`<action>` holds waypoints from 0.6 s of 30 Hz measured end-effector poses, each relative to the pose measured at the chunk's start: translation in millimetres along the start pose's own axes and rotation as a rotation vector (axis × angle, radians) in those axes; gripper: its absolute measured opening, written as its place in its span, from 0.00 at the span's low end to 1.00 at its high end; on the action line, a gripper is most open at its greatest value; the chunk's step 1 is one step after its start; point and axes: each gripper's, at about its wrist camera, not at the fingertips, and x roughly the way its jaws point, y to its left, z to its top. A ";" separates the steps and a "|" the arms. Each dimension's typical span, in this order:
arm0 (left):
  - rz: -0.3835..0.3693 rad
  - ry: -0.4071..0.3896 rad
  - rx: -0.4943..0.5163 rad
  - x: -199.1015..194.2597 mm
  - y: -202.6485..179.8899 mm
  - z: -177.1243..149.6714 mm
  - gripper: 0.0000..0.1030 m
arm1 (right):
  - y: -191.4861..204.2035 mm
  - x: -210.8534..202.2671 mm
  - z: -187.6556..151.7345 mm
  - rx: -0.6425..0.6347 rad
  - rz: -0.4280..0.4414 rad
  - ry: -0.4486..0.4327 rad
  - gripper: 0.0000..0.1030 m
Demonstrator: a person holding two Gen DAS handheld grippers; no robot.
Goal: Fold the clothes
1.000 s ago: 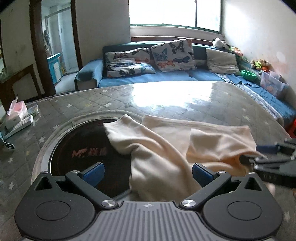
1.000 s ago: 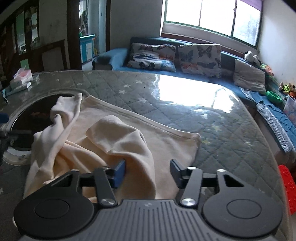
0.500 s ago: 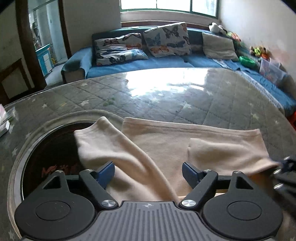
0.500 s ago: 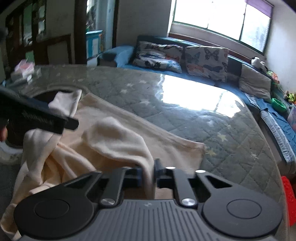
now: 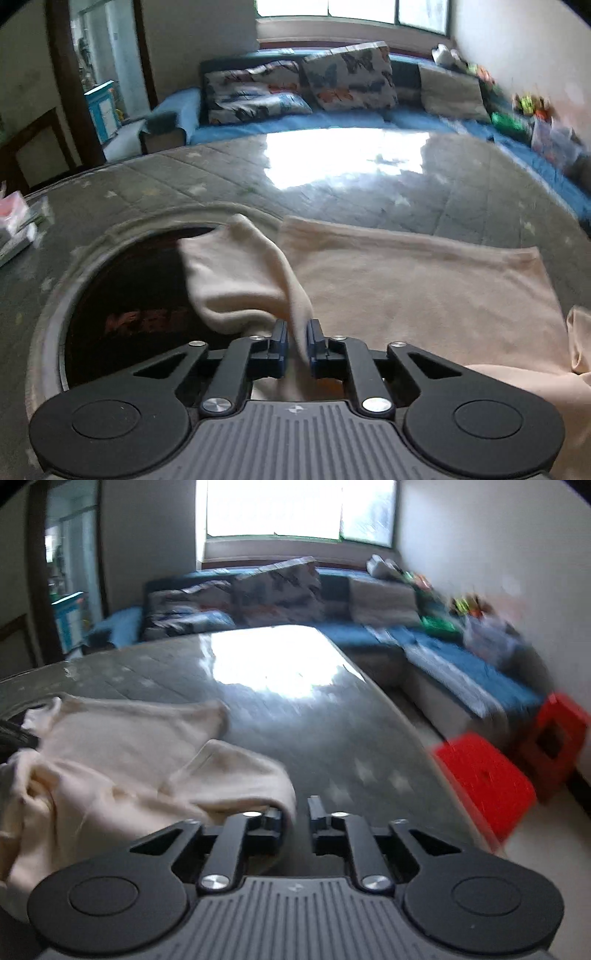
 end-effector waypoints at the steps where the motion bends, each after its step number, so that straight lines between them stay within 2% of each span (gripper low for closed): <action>1: 0.005 -0.018 -0.013 -7.8 6.1 -1.6 0.07 | -4.6 -1.2 -4.2 0.012 -0.007 0.006 0.31; 3: 0.017 -0.051 -0.046 -25.3 21.5 -6.5 0.06 | -12.1 -3.9 -10.8 0.025 -0.018 0.010 0.37; 4: 0.024 -0.066 -0.066 -34.7 30.5 -9.9 0.05 | -15.2 -4.9 -12.8 0.029 -0.024 0.011 0.45; 6: 0.044 -0.093 -0.114 -53.8 50.6 -19.4 0.04 | -19.3 -6.0 -14.2 0.031 -0.038 0.008 0.49; 8: 0.061 -0.110 -0.167 -72.2 73.0 -31.8 0.03 | -19.5 -6.4 -13.9 0.028 -0.045 0.005 0.62; 10: 0.091 -0.119 -0.210 -86.5 94.0 -45.6 0.03 | -16.1 -7.9 -13.5 0.022 -0.040 0.001 0.63; 13: 0.116 -0.090 -0.252 -96.6 117.8 -59.6 0.03 | -11.0 -10.1 -12.9 0.013 -0.034 -0.005 0.66; 15: 0.085 -0.084 -0.249 -97.5 115.0 -57.1 0.04 | -7.6 -11.6 -12.5 0.008 -0.029 -0.009 0.69; 18: 0.037 -0.087 -0.237 -97.3 102.7 -48.9 0.12 | -2.4 -13.8 -11.9 -0.001 -0.023 -0.014 0.72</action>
